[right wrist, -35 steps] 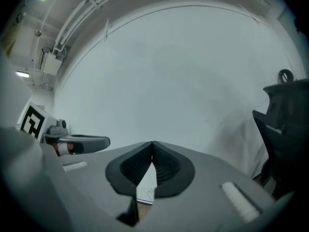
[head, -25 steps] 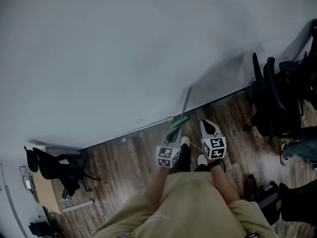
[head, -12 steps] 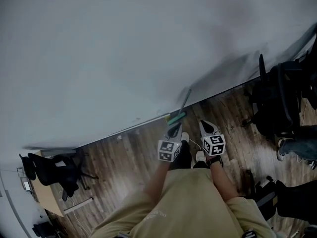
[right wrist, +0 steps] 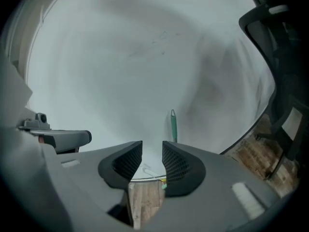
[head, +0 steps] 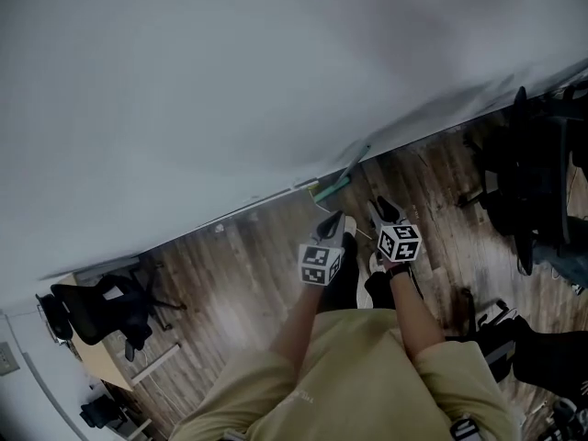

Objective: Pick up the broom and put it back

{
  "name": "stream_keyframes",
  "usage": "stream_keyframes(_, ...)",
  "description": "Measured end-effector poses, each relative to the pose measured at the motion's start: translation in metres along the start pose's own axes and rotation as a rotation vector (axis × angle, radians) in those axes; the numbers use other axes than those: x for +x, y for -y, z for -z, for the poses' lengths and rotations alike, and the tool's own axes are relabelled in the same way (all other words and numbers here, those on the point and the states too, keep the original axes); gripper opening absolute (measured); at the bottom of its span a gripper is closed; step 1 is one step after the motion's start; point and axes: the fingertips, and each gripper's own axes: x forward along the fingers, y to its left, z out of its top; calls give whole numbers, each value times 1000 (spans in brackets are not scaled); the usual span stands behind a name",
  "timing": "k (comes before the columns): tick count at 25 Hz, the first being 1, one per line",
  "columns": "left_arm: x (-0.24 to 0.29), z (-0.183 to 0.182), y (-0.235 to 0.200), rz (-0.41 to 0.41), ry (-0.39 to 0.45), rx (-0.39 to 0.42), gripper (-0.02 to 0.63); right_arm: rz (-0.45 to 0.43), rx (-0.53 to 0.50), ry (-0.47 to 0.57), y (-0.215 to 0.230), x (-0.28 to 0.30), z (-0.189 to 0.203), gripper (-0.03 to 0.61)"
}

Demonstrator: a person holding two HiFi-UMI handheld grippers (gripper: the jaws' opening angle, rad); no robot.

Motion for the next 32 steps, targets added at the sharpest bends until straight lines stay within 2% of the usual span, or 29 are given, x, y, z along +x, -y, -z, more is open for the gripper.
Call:
stream_keyframes(7, 48, 3, -33, 5, -5, 7, 0, 31, 32, -35, 33, 74, 20, 222)
stream_keyframes(13, 73, 10, -61, -23, -33, 69, 0, 27, 60, -47, 59, 138, 32, 244)
stream_keyframes(19, 82, 20, -78, -51, -20, 37, 0, 28, 109, -38, 89, 191, 34, 244)
stream_keyframes(24, 71, 32, -85, -76, -23, 1, 0, 31, 114, -60, 93, 217, 40, 207)
stream_keyframes(29, 64, 42, -81, -89, -25, -22, 0, 38, 113, -35, 105, 226, 35, 177)
stream_keyframes(32, 59, 52, -83, -96, -31, -34, 0, 34, 77, -42, 104, 227, 31, 103)
